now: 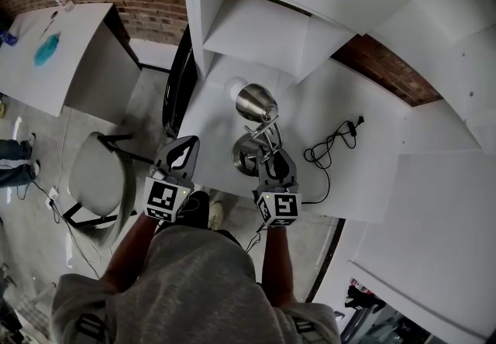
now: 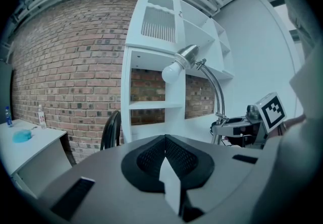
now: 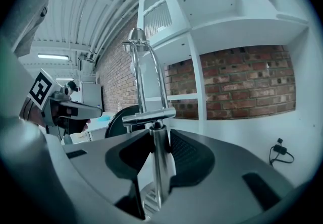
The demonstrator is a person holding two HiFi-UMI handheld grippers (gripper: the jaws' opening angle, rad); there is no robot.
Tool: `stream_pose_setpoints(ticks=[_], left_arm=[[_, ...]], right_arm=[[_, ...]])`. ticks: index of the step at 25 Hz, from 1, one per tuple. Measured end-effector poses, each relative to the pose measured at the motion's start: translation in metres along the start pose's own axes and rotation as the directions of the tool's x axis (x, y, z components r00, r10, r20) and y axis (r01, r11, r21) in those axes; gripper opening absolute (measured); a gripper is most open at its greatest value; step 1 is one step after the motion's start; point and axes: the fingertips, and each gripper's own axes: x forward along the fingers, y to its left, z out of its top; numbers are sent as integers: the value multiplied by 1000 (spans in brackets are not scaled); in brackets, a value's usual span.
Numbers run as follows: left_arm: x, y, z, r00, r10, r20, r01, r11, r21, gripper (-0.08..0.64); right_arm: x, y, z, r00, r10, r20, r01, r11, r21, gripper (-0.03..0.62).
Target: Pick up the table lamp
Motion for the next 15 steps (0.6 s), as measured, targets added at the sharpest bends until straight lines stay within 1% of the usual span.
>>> stream_pose_setpoints(ticks=[10, 15], left_arm=[[-1, -1, -2, 1000, 1, -6, -1, 1000, 3, 3], [1, 0, -2, 1000, -1, -6, 1, 1000, 7, 3]], right_arm=[[1, 0, 0, 1000, 1, 17, -1, 1000, -7, 133], [2, 1, 1, 1000, 17, 21, -17, 1000, -16, 133]])
